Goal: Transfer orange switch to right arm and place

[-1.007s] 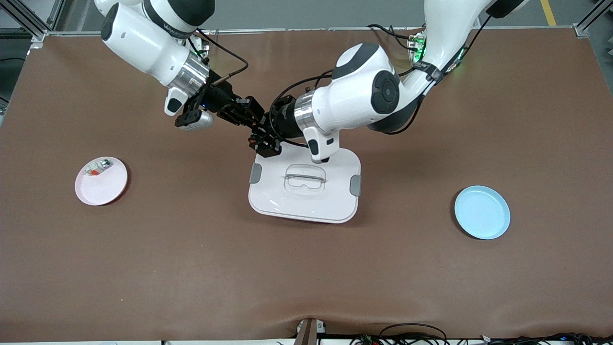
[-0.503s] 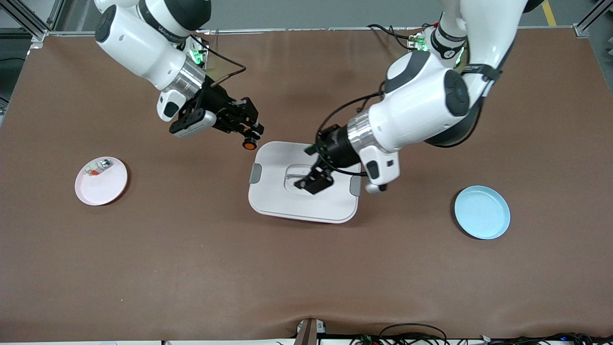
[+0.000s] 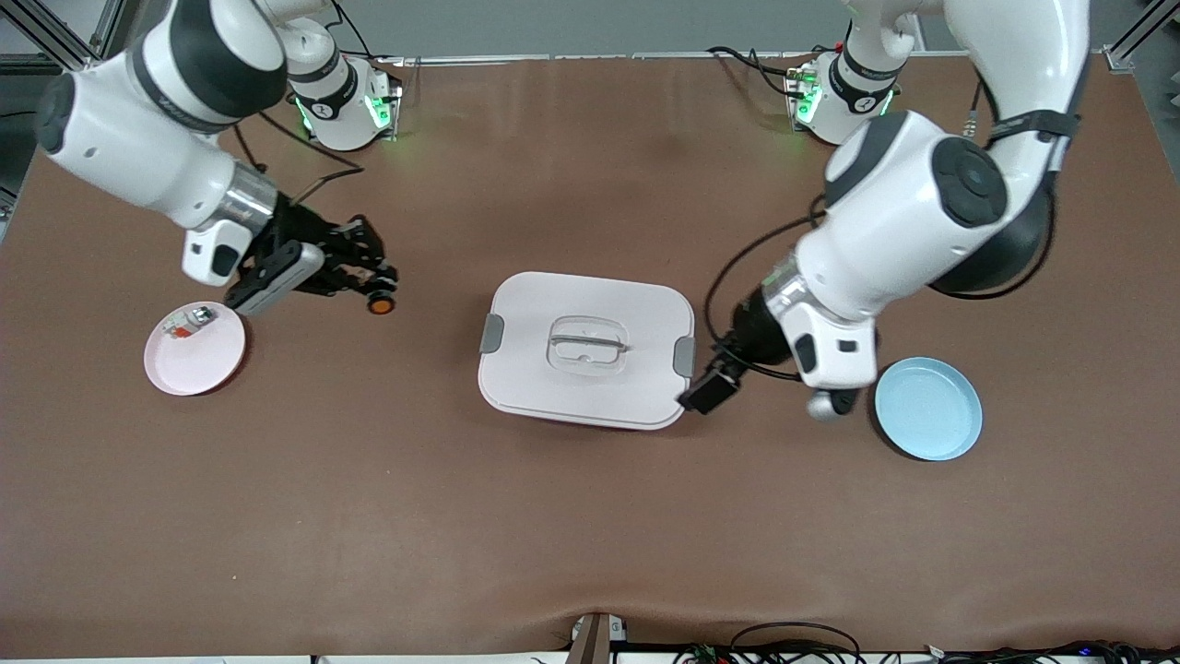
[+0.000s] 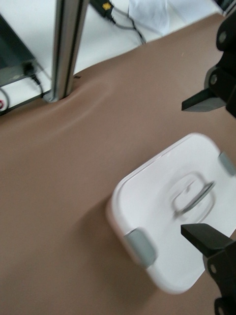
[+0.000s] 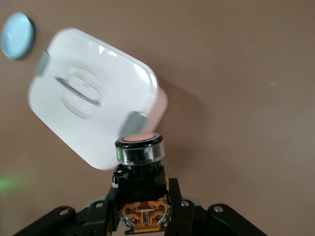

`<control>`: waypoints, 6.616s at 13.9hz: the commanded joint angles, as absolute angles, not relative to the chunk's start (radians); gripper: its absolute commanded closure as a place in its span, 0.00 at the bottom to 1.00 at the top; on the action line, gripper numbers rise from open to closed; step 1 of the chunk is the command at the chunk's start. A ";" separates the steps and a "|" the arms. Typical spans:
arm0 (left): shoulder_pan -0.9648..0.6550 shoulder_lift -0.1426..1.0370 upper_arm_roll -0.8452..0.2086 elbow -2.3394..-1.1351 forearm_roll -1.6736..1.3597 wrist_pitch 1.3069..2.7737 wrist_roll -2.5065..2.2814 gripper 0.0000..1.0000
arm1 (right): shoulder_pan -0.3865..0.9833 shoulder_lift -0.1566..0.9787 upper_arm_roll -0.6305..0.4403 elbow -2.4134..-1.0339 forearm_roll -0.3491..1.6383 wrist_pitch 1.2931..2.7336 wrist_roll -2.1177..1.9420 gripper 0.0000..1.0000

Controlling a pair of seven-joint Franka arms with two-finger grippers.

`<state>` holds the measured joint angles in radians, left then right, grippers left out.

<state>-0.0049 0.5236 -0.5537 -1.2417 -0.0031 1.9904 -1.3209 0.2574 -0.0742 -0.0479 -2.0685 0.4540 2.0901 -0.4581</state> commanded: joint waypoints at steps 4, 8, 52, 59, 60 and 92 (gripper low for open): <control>0.158 0.445 -0.555 -1.270 0.155 1.735 -0.963 0.00 | 0.057 -0.064 -0.031 -2.066 0.313 2.026 -0.955 1.00; 0.265 0.379 -0.557 -1.270 0.163 1.603 -0.706 0.00 | -0.027 -0.043 -0.031 -2.094 0.114 2.040 -1.139 1.00; 0.020 -0.071 -0.140 -1.612 0.034 1.545 -0.055 0.00 | -0.361 0.439 -0.028 -2.187 0.035 2.663 -1.824 0.00; 0.046 -0.068 -0.140 -1.608 0.032 1.546 -0.038 0.00 | -0.266 0.290 -0.023 -2.091 0.029 2.292 -1.574 0.00; 0.046 -0.067 -0.140 -1.608 0.032 1.546 -0.038 0.00 | -0.246 0.260 -0.023 -2.088 0.026 2.246 -1.506 0.00; 0.044 -0.067 -0.140 -1.609 0.015 1.545 -0.035 0.00 | 0.038 0.091 -0.017 -1.545 -0.026 1.505 -0.086 0.00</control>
